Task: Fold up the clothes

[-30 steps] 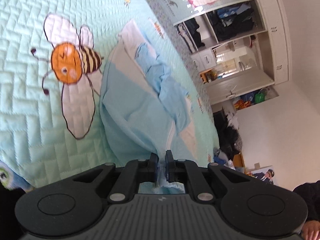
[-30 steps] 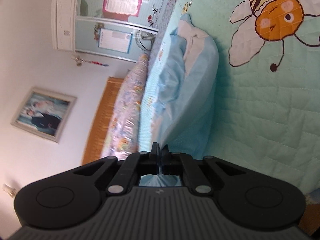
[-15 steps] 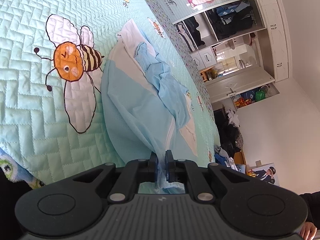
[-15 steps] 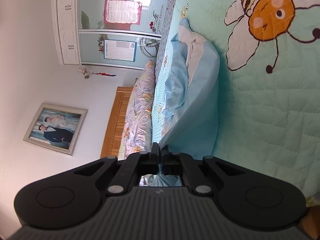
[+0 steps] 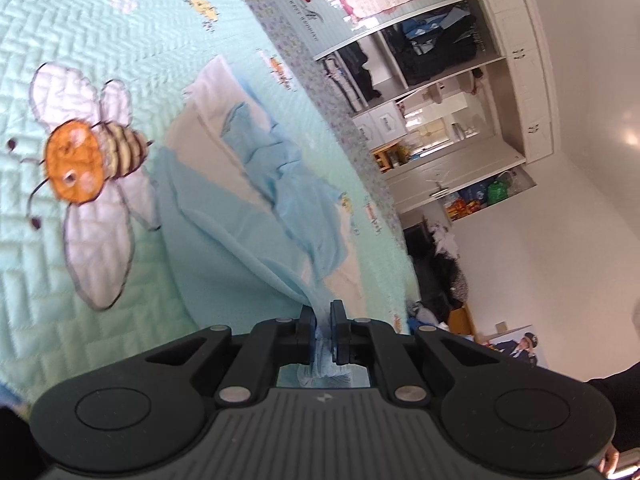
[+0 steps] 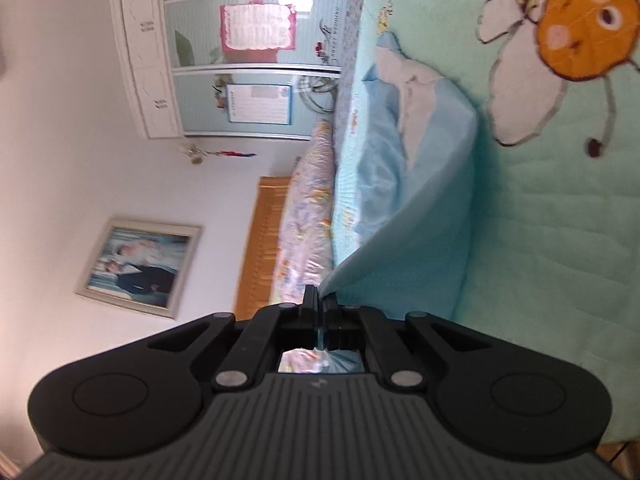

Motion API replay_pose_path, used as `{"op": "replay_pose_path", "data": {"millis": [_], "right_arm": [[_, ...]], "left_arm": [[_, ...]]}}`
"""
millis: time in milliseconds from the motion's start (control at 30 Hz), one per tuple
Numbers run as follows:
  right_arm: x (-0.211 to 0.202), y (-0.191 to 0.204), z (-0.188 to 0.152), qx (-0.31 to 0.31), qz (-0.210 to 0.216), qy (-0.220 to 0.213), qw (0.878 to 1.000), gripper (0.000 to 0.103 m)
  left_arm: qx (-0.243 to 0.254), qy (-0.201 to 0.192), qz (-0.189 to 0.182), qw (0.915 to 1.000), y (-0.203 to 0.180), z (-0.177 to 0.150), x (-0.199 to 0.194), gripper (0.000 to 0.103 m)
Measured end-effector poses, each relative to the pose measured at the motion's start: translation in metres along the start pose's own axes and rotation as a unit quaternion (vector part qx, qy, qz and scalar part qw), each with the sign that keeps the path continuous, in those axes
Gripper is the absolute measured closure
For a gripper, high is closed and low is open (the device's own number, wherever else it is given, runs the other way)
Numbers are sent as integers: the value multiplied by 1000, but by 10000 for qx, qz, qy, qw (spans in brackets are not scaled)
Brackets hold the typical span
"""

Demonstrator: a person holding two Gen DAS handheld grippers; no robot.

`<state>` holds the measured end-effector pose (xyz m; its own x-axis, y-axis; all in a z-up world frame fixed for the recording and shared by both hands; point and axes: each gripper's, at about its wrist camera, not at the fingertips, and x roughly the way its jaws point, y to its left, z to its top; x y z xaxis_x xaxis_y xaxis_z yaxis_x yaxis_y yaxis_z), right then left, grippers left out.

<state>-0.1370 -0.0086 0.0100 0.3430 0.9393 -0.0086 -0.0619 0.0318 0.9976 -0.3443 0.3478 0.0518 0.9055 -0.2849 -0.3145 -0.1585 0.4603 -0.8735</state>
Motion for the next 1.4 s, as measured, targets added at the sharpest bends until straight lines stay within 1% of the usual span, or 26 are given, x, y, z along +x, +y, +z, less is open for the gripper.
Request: {"op": "replay_pose_path", "data": {"millis": [100, 200, 300, 400, 467, 567, 667, 733, 767, 800, 833, 867, 900, 933, 967, 1000, 1067, 1133, 1167, 1233, 1300, 1333, 1400], "right_arm": [[23, 9, 22, 13, 203, -30, 9998, 100], [45, 19, 45, 26, 406, -59, 9992, 100], [68, 28, 67, 39, 608, -89, 9981, 100], [91, 38, 89, 52, 811, -118, 9966, 100], [122, 37, 113, 9, 714, -220, 9972, 100], [171, 28, 153, -20, 455, -398, 9982, 100], [217, 7, 189, 7, 16, -509, 9987, 100], [236, -12, 206, 44, -396, -553, 9977, 100], [246, -21, 214, 62, -602, -575, 9965, 94], [256, -31, 223, 81, -808, -597, 9949, 94], [261, -39, 228, 141, -914, -573, 9941, 90], [265, -45, 233, 212, -906, -471, 9945, 77], [267, -49, 237, 273, -865, -345, 9953, 69], [267, -51, 240, 280, -868, -285, 9954, 57], [265, -50, 242, 234, -902, -288, 9952, 54], [264, -50, 244, 257, -879, -283, 9954, 53], [259, -51, 247, 424, -786, -290, 9956, 44], [252, -51, 247, 594, -677, -339, 9954, 40], [250, -47, 246, 513, -680, -359, 9957, 38], [245, -35, 243, 210, -739, -398, 9962, 37], [240, -23, 240, -94, -797, -437, 9958, 37], [240, -15, 235, -369, -803, -374, 9954, 37], [247, -4, 222, -796, -749, 46, 9940, 37]], "left_arm": [[-62, -129, -248, 9996, -9, 19, 9, 96], [-85, -254, -421, 9988, -18, 46, 23, 96], [-98, -399, -451, 9981, -24, 83, 46, 96], [-180, -589, -358, 9975, -27, 125, 80, 96], [-200, -688, -208, 9972, -29, 155, 110, 96], [-214, -763, 258, 9965, -21, 195, 166, 96], [-414, -717, 813, 9932, 6, 225, 226, 95], [-441, -712, 1074, 9907, 22, 232, 247, 93], [-434, -711, 1192, 9894, 29, 235, 256, 91], [-426, -709, 1310, 9879, 37, 238, 264, 89], [-419, -708, 1428, 9863, 44, 241, 273, 88], [-411, -707, 1545, 9846, 51, 244, 281, 84], [-392, -763, 1579, 9837, 56, 246, 283, 74], [-383, -869, 1570, 9830, 58, 249, 280, 68], [-406, -979, 1578, 9818, 60, 252, 276, 53], [-459, -1095, 1581, 9803, 63, 257, 272, 43], [-622, -1345, 1504, 9775, 66, 265, 260, 43], [-688, -1509, 1418, 9759, 65, 271, 249, 43], [-642, -1550, 1385, 9760, 62, 273, 244, 42], [-439, -1320, 1225, 9827, 52, 269, 243, 41], [-138, -826, 975, 9917, 38, 257, 251, 41], [25, -553, 877, 9946, 32, 249, 259, 40], [303, -27, 766, 9966, 21, 232, 278, 38]]}}
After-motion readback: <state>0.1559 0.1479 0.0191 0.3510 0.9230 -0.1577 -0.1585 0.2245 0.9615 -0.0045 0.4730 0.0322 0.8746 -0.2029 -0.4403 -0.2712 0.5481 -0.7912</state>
